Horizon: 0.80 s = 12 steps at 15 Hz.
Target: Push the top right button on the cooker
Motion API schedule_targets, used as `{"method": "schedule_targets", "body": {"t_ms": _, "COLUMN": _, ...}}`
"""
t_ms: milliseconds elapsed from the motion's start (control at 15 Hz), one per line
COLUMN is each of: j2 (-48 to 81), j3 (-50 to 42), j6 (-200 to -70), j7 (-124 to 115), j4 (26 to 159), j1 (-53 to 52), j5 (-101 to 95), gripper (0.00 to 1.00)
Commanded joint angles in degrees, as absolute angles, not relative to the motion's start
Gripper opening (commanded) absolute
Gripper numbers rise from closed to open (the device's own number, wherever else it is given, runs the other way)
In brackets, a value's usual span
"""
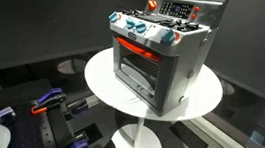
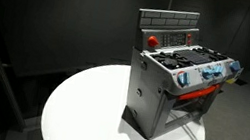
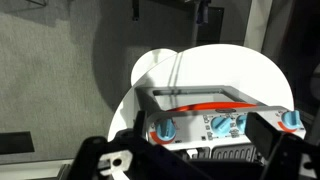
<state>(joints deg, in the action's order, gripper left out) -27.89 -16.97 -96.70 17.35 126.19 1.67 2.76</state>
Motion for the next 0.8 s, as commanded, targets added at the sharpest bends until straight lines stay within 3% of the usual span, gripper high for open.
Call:
{"method": "schedule_targets", "body": {"t_ms": 0, "j2": -27.59, "j3": -15.62, "j6": -96.57, "j7": 18.02, "j4": 126.07, "j1": 3.42, "j5": 3.44, "gripper": 1.00}}
{"method": "schedule_targets", "body": {"t_ms": 733, "j2": -22.41, "j3": -12.55, "j6": -103.87, "j7": 13.29, "j4": 121.56, "j1": 3.83, "j5": 3.44, "gripper": 1.00}}
